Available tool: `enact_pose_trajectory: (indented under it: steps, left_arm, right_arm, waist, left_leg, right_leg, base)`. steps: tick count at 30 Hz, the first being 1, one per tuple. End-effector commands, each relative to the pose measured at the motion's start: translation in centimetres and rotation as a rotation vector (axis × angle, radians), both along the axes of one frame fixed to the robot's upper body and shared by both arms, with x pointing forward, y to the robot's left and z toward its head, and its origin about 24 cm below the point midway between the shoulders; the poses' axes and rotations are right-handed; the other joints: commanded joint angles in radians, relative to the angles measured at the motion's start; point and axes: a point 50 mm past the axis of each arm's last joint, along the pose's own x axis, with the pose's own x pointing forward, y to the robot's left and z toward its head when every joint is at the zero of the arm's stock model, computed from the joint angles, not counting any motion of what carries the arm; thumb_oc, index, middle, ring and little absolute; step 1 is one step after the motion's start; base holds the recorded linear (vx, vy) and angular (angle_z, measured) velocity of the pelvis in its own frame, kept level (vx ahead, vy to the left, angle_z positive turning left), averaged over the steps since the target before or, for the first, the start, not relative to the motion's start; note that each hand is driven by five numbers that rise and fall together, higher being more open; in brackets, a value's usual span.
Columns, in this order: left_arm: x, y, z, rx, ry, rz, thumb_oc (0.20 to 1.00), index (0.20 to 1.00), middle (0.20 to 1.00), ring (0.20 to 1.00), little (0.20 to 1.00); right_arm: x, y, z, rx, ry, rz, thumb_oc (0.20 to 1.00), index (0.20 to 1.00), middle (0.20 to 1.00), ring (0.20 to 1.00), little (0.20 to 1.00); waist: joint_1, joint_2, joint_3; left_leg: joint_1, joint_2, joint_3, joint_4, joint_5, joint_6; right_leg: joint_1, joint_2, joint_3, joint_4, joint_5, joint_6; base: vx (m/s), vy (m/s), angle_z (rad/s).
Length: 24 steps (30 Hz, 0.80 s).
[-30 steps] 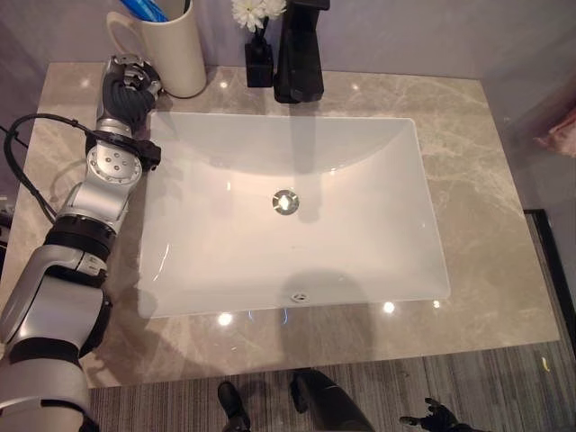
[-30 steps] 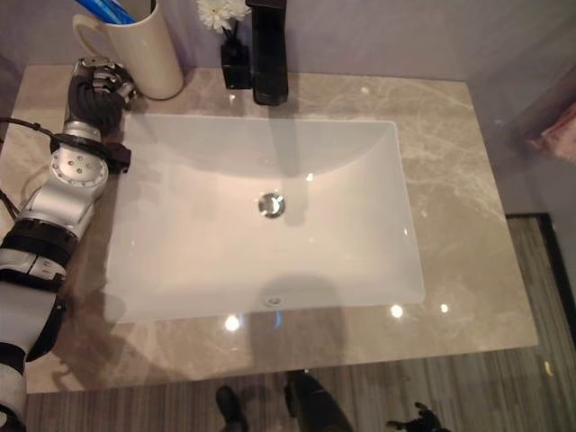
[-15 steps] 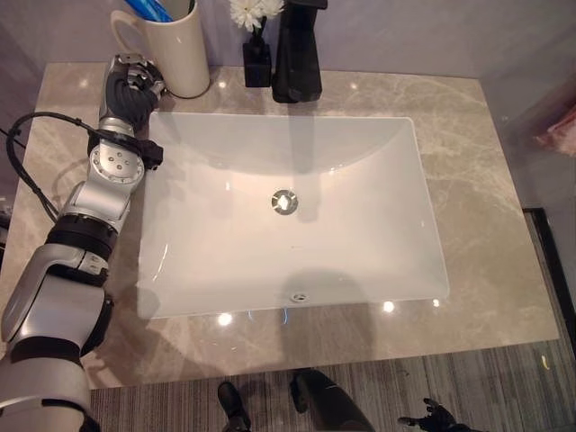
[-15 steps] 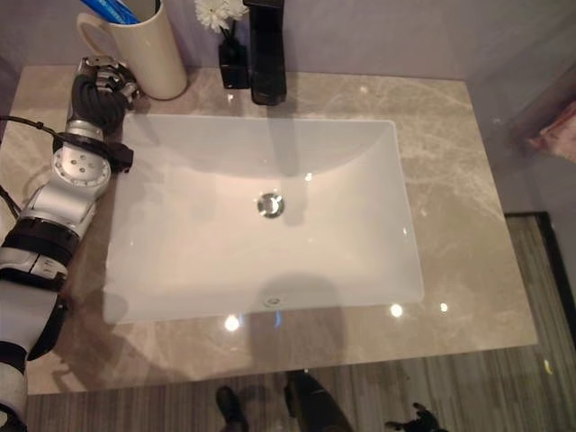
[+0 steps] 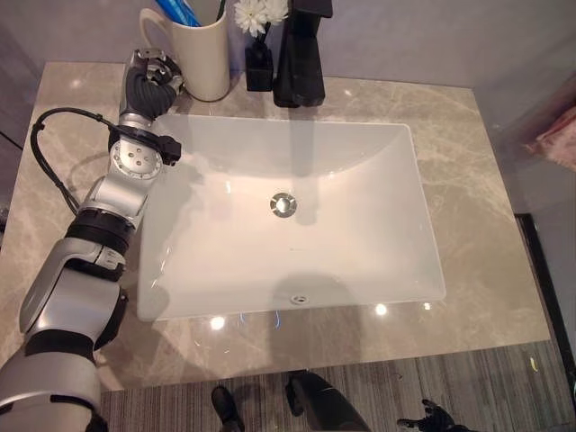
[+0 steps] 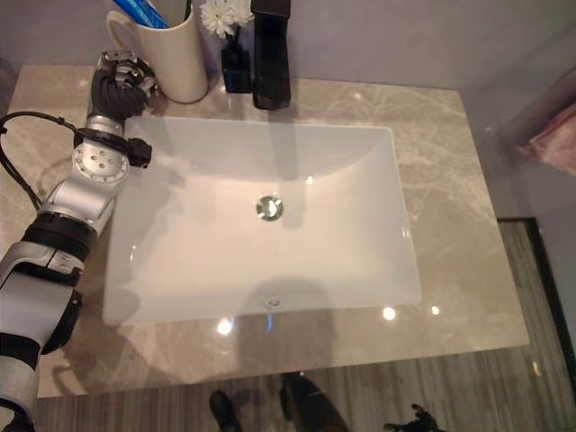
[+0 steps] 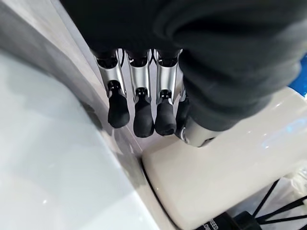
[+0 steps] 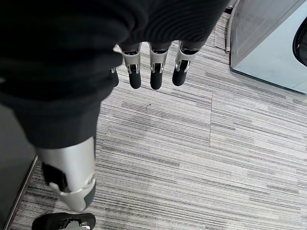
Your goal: Put brush and paste in cup on sink, flatten towel.
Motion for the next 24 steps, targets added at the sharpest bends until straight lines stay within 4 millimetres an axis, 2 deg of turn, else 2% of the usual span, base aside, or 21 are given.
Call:
enact_pose_trajectory:
  steps: [1,7,10,14,16,18,20,22,23,24]
  left_arm:
    - [0.7,-0.8,-1.9,-0.021,0.051,0.010,0.200,0.200,0.200,0.200,0.200]
    - [0.5,1.4,-2.8,0.004,0.070,0.154,0.200,0.200,0.200,0.200,0.200]
    - [0.3,2.0,-3.8,-0.027,0.079,0.200,0.200,0.200,0.200,0.200,0.200]
    - [-0.6,3.9,-5.9,-0.107,0.090,0.279,0.200,0.200,0.200,0.200,0.200]
    - [-1.3,4.8,-6.1,-0.158,0.059,0.287,0.200,0.200,0.200,0.200,0.200]
    - [-1.7,5.0,-6.2,-0.173,0.045,0.281,0.200,0.200,0.200,0.200,0.200]
    - [-2.6,4.8,-5.4,-0.123,-0.020,0.243,0.200,0.200,0.200,0.200,0.200]
    - [-4.4,4.7,-4.4,0.073,-0.093,0.203,0.200,0.200,0.200,0.200,0.200]
    - [-6.0,3.7,-3.6,0.112,-0.175,0.133,0.200,0.200,0.200,0.200,0.200]
    - [-7.3,3.4,-4.1,0.116,-0.198,0.097,0.200,0.200,0.200,0.200,0.200]
  right_arm:
    - [0.6,-1.7,0.7,-0.060,-0.010,-0.008,1.000,1.000,1.000,1.000,1.000]
    - [0.3,-1.5,0.6,-0.065,-0.003,-0.006,1.000,1.000,1.000,1.000,1.000]
    - [0.1,-1.6,0.6,-0.067,-0.002,-0.010,1.000,1.000,1.000,1.000,1.000]
    - [-0.7,-1.6,0.4,-0.061,0.021,-0.009,1.000,1.000,1.000,1.000,1.000]
    - [-1.2,-1.8,0.4,-0.066,0.036,-0.011,1.000,1.000,1.000,1.000,1.000]
    - [-1.2,-1.8,0.4,-0.067,0.040,-0.012,1.000,1.000,1.000,1.000,1.000]
    - [-1.2,-1.9,0.4,-0.061,0.037,-0.022,1.000,1.000,1.000,1.000,1.000]
    - [-1.4,-2.0,0.4,-0.048,0.045,-0.033,1.000,1.000,1.000,1.000,1.000]
    - [-1.6,-1.8,0.3,-0.041,0.056,-0.023,1.000,1.000,1.000,1.000,1.000]
    - [-2.1,-1.4,0.0,-0.040,0.097,0.017,1.000,1.000,1.000,1.000,1.000]
  waist:
    - [-0.059,0.024,0.061]
    - [-0.048,0.015,0.049]
    - [-0.044,0.015,0.042]
    - [-0.027,0.012,0.014]
    - [-0.012,0.013,0.002]
    - [-0.007,0.011,-0.002]
    - [0.009,0.016,-0.004]
    - [0.029,0.013,-0.009]
    - [0.051,0.012,-0.008]
    - [0.082,0.011,-0.006]
  left_leg:
    - [0.082,0.054,-0.037,0.006,0.069,-0.040]
    - [0.114,0.058,-0.025,0.006,0.068,-0.041]
    - [0.133,0.058,-0.030,0.006,0.066,-0.042]
    - [0.178,0.050,-0.049,0.006,0.042,-0.037]
    - [0.200,0.043,-0.063,0.006,0.031,-0.034]
    - [0.205,0.037,-0.068,0.006,0.030,-0.032]
    - [0.224,0.034,-0.079,0.006,0.020,-0.029]
    - [0.236,0.022,-0.102,0.006,0.020,-0.021]
    - [0.244,0.012,-0.130,0.006,0.016,-0.013]
    - [0.257,0.005,-0.170,0.006,0.010,-0.004]
  right_leg:
    - [0.077,0.067,-0.044,0.000,-0.046,0.067]
    - [0.096,0.071,-0.042,0.000,-0.051,0.068]
    - [0.112,0.067,-0.046,0.000,-0.057,0.068]
    - [0.162,0.048,-0.068,0.000,-0.069,0.074]
    - [0.188,0.035,-0.082,0.000,-0.074,0.078]
    - [0.196,0.028,-0.087,0.000,-0.074,0.080]
    - [0.218,0.022,-0.097,0.000,-0.077,0.083]
    - [0.238,0.012,-0.105,0.000,-0.078,0.085]
    - [0.247,0.011,-0.105,0.000,-0.080,0.086]
    - [0.262,0.017,-0.103,0.000,-0.085,0.086]
  base:
    - [0.02,-0.024,-0.18]
    - [0.02,-0.010,-0.12]
    - [0.01,0.004,-0.10]
    - [0.03,0.016,-0.02]
    - [0.02,0.048,0.03]
    - [-0.01,0.039,0.06]
    - [-0.01,0.075,0.17]
    - [-0.03,0.088,0.12]
    - [-0.01,0.102,0.14]
    - [-0.01,0.101,0.19]
